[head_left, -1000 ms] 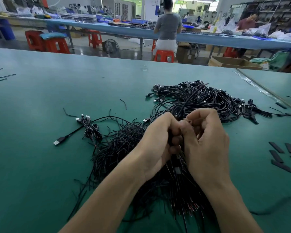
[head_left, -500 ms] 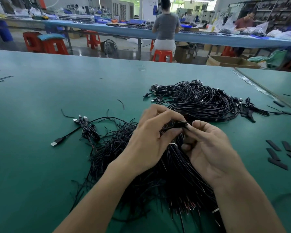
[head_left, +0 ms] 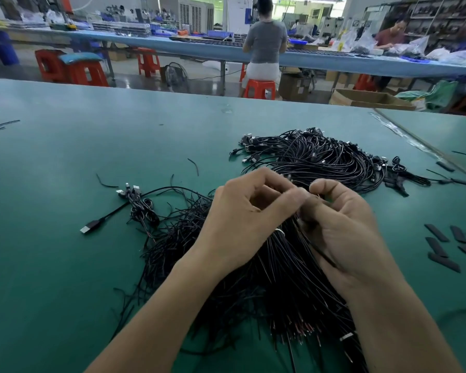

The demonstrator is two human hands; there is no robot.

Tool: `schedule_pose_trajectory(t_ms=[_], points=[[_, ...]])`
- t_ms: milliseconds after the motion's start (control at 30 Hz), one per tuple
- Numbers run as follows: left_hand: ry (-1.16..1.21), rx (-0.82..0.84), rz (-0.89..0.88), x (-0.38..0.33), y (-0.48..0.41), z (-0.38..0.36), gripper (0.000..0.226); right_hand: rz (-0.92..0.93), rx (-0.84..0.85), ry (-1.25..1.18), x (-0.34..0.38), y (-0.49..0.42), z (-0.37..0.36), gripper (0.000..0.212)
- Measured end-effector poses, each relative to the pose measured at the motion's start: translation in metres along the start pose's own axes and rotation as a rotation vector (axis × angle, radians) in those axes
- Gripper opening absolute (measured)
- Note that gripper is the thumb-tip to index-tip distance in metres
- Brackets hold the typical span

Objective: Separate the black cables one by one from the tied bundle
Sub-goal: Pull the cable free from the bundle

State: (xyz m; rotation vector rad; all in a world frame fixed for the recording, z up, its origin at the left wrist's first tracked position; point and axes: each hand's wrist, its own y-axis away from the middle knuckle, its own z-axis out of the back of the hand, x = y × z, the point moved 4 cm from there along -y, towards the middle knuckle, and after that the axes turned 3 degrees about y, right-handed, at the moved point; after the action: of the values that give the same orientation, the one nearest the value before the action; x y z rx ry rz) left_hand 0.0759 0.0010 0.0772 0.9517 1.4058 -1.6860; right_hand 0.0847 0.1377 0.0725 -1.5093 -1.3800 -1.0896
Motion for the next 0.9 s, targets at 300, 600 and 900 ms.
schedule_pose_trajectory(t_ms=[300, 600, 900], points=[[-0.201, 0.032, 0.046, 0.009, -0.003, 0.011, 0.064, 0.148, 0.038, 0.197, -0.005, -0.001, -0.001, 0.02], [-0.243, 0.037, -0.115, -0.006, -0.002, 0.009, 0.033, -0.124, 0.101, -0.07, -0.02, -0.007, 0.002, 0.02], [-0.003, -0.027, -0.049, -0.006, 0.0, 0.01, 0.02, 0.039, 0.111, -0.105, -0.012, -0.006, -0.001, 0.015]])
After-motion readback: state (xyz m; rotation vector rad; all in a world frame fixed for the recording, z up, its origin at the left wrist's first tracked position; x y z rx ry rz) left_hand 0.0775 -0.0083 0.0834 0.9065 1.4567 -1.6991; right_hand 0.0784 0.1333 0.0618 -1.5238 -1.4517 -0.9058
